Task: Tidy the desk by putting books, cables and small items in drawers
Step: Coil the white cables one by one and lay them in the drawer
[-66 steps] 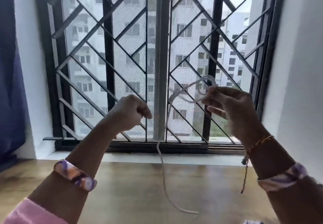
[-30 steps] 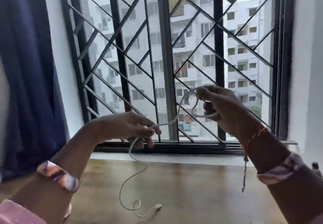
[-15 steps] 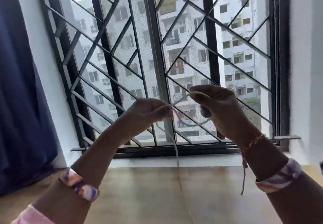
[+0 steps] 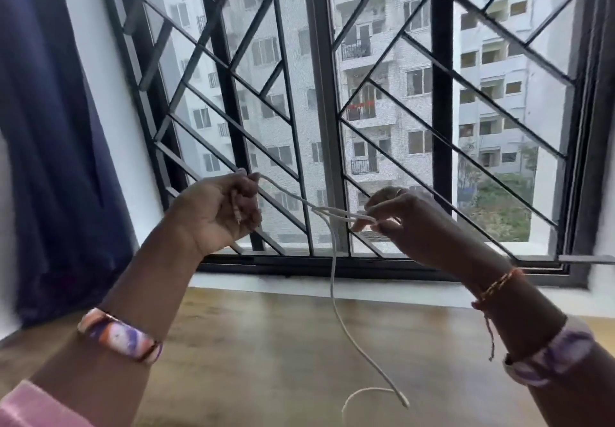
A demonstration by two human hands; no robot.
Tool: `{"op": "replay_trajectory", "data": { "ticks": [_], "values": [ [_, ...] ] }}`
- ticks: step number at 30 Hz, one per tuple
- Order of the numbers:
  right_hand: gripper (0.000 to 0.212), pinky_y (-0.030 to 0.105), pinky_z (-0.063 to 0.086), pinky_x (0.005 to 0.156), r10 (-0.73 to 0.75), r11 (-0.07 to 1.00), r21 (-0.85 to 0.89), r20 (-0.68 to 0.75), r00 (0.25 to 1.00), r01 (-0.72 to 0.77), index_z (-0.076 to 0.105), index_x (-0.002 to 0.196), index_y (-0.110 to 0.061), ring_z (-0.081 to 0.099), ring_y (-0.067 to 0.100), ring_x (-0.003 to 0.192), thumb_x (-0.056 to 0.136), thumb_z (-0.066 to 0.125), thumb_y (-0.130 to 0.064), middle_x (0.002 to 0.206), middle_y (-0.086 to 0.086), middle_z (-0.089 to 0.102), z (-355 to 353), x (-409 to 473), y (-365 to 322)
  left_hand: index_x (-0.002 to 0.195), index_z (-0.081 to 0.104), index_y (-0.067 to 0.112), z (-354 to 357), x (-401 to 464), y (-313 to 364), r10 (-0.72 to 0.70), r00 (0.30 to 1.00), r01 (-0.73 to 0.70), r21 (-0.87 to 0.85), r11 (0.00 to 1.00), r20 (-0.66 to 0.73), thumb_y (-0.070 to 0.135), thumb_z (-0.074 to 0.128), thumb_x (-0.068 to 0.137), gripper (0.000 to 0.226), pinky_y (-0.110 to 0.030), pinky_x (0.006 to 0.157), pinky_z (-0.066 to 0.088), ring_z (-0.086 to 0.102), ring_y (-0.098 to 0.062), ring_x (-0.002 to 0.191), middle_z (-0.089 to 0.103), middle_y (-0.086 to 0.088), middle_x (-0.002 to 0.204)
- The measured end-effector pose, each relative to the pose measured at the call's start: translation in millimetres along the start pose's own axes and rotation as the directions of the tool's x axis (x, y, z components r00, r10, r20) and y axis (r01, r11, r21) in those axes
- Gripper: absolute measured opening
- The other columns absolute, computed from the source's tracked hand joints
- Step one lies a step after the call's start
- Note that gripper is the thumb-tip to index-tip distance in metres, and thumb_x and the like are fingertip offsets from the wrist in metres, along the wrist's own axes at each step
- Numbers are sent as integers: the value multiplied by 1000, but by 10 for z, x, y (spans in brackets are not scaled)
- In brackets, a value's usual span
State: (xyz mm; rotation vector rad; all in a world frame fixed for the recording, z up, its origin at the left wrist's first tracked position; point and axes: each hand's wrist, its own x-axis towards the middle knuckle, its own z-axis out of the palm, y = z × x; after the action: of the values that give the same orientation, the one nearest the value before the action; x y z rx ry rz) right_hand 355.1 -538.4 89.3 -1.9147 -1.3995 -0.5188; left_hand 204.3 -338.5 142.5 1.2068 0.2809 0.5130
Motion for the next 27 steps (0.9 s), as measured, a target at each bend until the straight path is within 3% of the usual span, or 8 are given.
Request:
{"op": "replay_trajectory", "data": {
  "ticks": [3, 6, 9, 12, 16, 18, 21, 27],
  "values": [
    [42, 25, 49, 78, 63, 989, -134, 20, 998, -60, 68, 111, -14, 65, 21, 93, 84, 45, 7, 111, 10, 68, 137, 26, -23, 72, 68, 8, 69, -124, 20, 27, 993, -18, -76, 997, 117, 15, 54, 81, 18, -21, 56, 51, 50, -5, 40, 65, 4, 57],
    [40, 27, 42, 91, 141, 982, -137, 99, 985, -127, 57, 116, 3, 53, 30, 113, 83, 37, 11, 125, 17, 55, 175, 93, -99, 70, 75, 8, 111, -276, 78, 74, 944, -113, 105, 988, 322, 18, 68, 64, 14, -21, 58, 52, 57, -6, 46, 71, 0, 65],
    [44, 44, 37, 106, 320, 894, 244, 238, 917, -375, 40, 129, 3, 40, 29, 125, 86, 44, 8, 132, 16, 38, 14, 136, -201, 91, 73, 4, 70, -360, 120, -121, 831, -214, 513, 831, 544, 19, 71, 71, 25, -19, 52, 44, 49, -14, 54, 72, -5, 70],
    [65, 49, 49, 91, 287, 530, 697, 389, 875, -483, 44, 128, -7, 52, 18, 111, 71, 73, -10, 120, 1, 48, -205, 132, -274, 107, 64, 0, 120, -419, 57, -323, 752, -255, 705, 662, 575, 15, 55, 83, 30, -17, 53, 41, 52, -12, 55, 73, -9, 77],
    [18, 37, 56, 73, 390, 437, 828, 178, 903, -351, 61, 93, -8, 66, 16, 83, 77, 63, 0, 96, 9, 65, -283, 237, -324, 91, 69, 7, 296, -431, 111, -234, 688, -210, 497, 842, 687, 7, 59, 74, 20, -24, 82, 53, 67, -17, 87, 72, -12, 96],
    [17, 31, 57, 60, 470, 498, 801, 73, 880, -332, 57, 78, -7, 65, 16, 66, 83, 53, 9, 86, 11, 64, -267, 269, -344, 80, 72, 14, 394, -414, 219, -90, 738, -181, 324, 929, 669, 11, 62, 70, 14, -28, 86, 51, 67, -15, 84, 70, -9, 99],
    [23, 28, 55, 47, 382, 758, 590, -57, 922, -277, 51, 77, -9, 59, 15, 55, 88, 47, 11, 92, 17, 60, -228, 245, -406, 79, 66, 18, 557, -395, 368, 132, 812, -204, 64, 977, 568, 15, 55, 76, 11, -27, 83, 50, 68, -9, 82, 72, 1, 97],
    [12, 34, 52, 43, 48, 999, -4, -182, 982, -50, 40, 94, -12, 54, 15, 47, 93, 47, -3, 77, 11, 63, -63, 133, -603, 83, 51, 15, 754, -391, 492, 408, 876, -317, -328, 890, 259, 12, 35, 99, 22, -23, 62, 56, 69, -5, 66, 73, 4, 72]
  ]
}}
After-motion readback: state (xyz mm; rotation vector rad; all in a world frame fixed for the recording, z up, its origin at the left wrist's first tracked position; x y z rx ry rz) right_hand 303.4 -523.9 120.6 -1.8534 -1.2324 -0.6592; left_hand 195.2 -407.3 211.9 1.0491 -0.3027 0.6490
